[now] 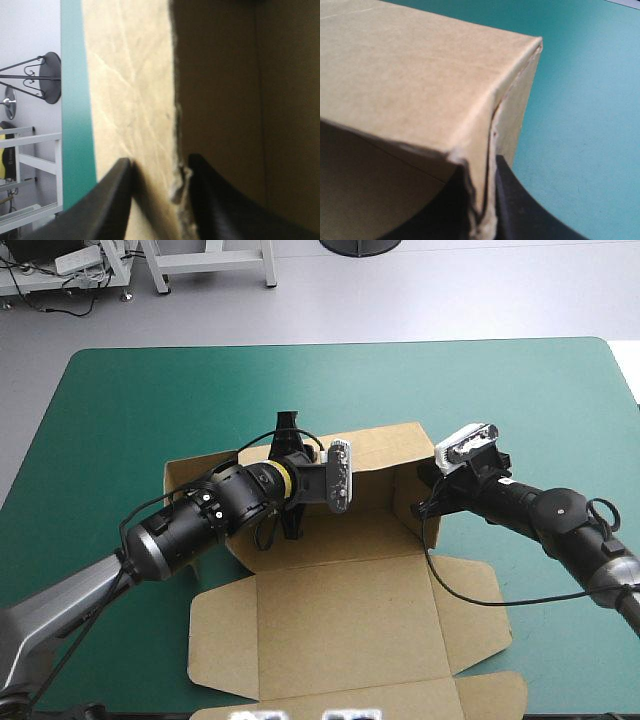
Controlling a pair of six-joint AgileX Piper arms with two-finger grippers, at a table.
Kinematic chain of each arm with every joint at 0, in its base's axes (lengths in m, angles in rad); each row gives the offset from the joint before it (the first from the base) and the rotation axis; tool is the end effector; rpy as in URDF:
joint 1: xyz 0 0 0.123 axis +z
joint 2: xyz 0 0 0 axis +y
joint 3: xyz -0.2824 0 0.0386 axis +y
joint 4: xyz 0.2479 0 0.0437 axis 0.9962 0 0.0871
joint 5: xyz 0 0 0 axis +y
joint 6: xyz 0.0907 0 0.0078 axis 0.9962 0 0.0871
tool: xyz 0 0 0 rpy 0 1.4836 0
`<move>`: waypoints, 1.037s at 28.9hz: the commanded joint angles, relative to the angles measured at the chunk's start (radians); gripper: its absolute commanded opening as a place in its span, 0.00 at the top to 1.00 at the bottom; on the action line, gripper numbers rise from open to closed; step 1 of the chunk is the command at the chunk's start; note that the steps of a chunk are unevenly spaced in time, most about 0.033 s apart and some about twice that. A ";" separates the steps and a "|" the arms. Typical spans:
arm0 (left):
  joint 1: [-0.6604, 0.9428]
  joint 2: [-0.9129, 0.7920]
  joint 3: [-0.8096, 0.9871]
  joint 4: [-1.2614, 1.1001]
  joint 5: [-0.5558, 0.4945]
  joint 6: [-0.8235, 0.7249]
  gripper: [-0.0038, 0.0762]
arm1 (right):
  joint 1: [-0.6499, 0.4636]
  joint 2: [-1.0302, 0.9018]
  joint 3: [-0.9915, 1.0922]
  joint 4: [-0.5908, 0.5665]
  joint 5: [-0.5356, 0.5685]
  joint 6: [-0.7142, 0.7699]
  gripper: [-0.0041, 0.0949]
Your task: Fold the box
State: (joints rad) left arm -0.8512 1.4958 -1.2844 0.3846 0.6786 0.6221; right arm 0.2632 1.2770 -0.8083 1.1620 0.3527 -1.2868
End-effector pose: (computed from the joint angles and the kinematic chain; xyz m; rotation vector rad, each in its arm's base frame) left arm 0.2353 -0.2359 0.3368 1.7336 1.5586 0.3156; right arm 0.2538 0.0984 0.2880 -0.6169 2.0004 0.4072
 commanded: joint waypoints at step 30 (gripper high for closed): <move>-0.348 -0.265 -0.008 0.295 0.165 -0.622 0.54 | 0.017 0.008 -0.043 0.014 0.042 -0.009 0.98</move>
State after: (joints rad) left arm -1.1970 1.2990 -1.2667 0.6477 0.8728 0.0760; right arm 0.2751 1.3032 -0.8217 1.1622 0.3689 -1.2956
